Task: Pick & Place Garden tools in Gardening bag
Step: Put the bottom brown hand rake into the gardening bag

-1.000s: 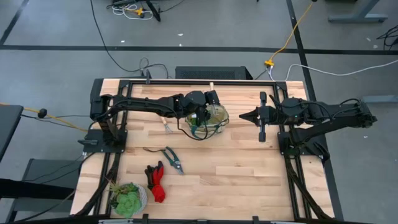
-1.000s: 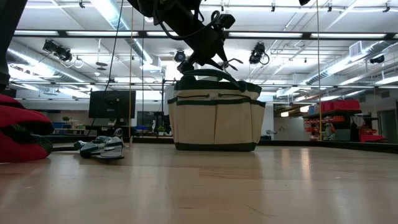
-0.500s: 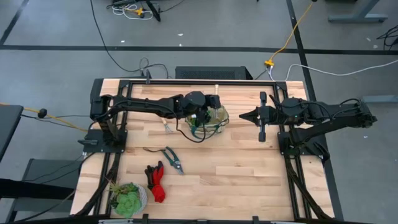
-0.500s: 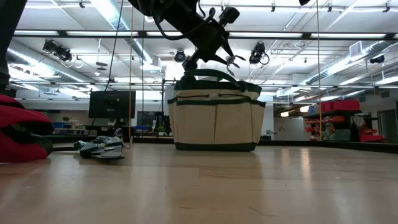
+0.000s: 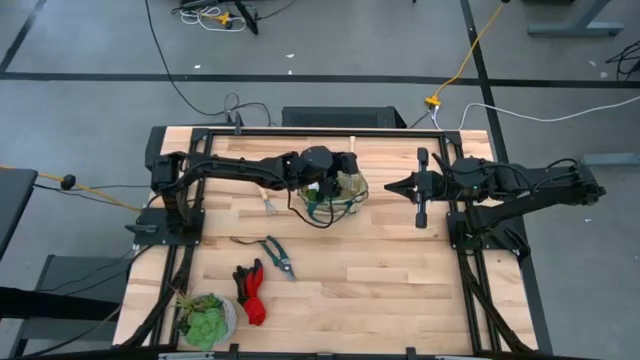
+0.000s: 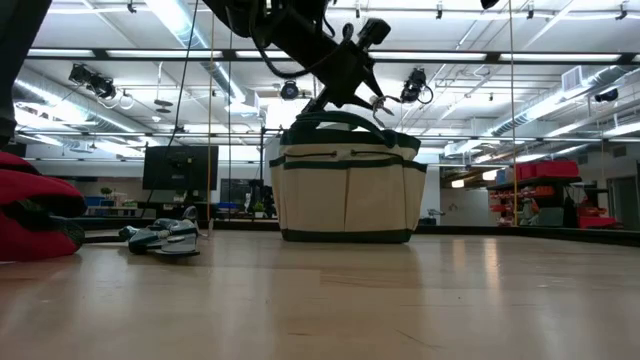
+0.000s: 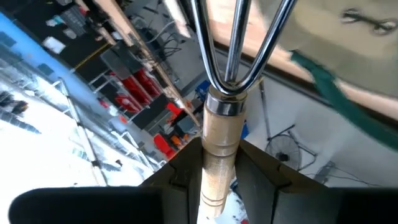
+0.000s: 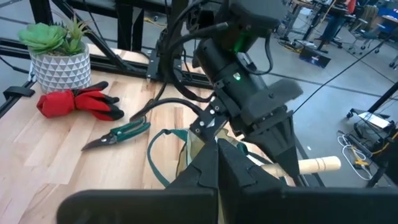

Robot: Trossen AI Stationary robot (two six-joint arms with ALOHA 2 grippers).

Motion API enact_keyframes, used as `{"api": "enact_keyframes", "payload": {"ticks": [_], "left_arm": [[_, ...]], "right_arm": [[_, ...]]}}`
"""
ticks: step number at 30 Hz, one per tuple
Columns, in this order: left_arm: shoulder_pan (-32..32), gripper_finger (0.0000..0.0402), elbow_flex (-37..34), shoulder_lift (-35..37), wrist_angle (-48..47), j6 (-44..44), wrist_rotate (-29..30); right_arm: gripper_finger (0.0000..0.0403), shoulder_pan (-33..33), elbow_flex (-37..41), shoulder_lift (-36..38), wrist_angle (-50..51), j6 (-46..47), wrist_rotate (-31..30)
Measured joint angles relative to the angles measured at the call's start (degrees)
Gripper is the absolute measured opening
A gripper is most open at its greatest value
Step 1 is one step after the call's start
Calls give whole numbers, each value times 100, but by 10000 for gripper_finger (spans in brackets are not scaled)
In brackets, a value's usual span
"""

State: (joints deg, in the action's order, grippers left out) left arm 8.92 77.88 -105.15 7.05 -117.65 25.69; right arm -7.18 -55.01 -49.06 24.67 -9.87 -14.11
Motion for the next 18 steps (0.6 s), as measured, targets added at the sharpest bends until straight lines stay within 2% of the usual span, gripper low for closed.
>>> {"api": "enact_keyframes", "payload": {"ticks": [18], "left_arm": [[105, 97, -3, -19, 201, 447, 135]], "right_arm": [[0, 0, 3, -2, 17, -4, 2]]}}
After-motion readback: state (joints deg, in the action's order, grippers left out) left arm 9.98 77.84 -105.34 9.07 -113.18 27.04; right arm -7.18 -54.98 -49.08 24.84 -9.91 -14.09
